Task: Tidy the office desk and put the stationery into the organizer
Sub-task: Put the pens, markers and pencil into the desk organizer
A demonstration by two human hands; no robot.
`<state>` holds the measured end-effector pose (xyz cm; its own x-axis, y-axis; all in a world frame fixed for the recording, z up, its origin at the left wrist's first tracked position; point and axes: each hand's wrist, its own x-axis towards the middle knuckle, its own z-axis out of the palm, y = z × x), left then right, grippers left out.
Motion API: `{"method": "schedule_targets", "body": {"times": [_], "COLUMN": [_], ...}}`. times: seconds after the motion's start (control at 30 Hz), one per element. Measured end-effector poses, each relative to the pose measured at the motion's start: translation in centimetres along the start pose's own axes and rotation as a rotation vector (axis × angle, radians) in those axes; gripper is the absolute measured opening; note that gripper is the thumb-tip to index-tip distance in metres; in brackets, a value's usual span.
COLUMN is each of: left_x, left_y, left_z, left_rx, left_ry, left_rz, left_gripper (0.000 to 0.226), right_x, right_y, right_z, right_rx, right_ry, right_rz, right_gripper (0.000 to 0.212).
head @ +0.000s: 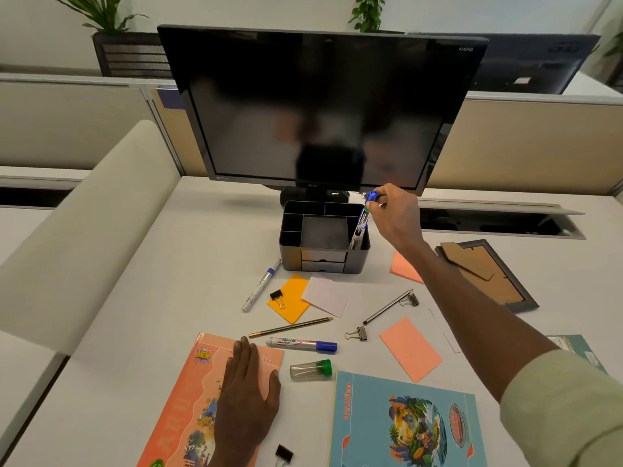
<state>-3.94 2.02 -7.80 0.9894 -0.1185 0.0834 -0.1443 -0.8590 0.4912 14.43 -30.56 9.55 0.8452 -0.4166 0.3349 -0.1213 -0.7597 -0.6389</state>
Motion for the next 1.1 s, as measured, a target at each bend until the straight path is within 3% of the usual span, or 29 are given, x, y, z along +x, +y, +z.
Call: {"method": "schedule_targets", "body": {"times": [0.33, 0.53, 0.77, 0.9, 1.1], "left_x": [0.0, -0.1, 0.0, 0.0, -0.2], "left_y": [-0.4, -0.4, -0.4, -0.2, -0.4], "left_z": [0.4, 0.3, 0.3, 0.2, 0.3], "left_rx": [0.002, 0.010, 0.013, -0.003, -0.006], "left_ry": [0.004, 0.003, 0.005, 0.011, 0.002], "left_rz": [0.007, 0.001, 0.002, 0.005, 0.005], "left_gripper": [0.078, 0.077, 0.079, 0.079, 0.079], "right_x": [0.5, 0.2, -0.1, -1.2, -4.5], "right_y": [1.8, 2.1, 2.7, 2.5, 1.6], "right_z": [3.1, 3.8, 3.7, 3.1, 2.8], "right_rx": [0.026, -0.089, -0.164, -0.137, -0.112], "right_ry": [-0.086, -0.111, -0.105, -0.057, 0.032], "right_rz": [0.078, -0.040, -0.091, -0.077, -0.187], "right_gripper": [0.025, 0.014, 0.020, 0.028, 0.019]}}
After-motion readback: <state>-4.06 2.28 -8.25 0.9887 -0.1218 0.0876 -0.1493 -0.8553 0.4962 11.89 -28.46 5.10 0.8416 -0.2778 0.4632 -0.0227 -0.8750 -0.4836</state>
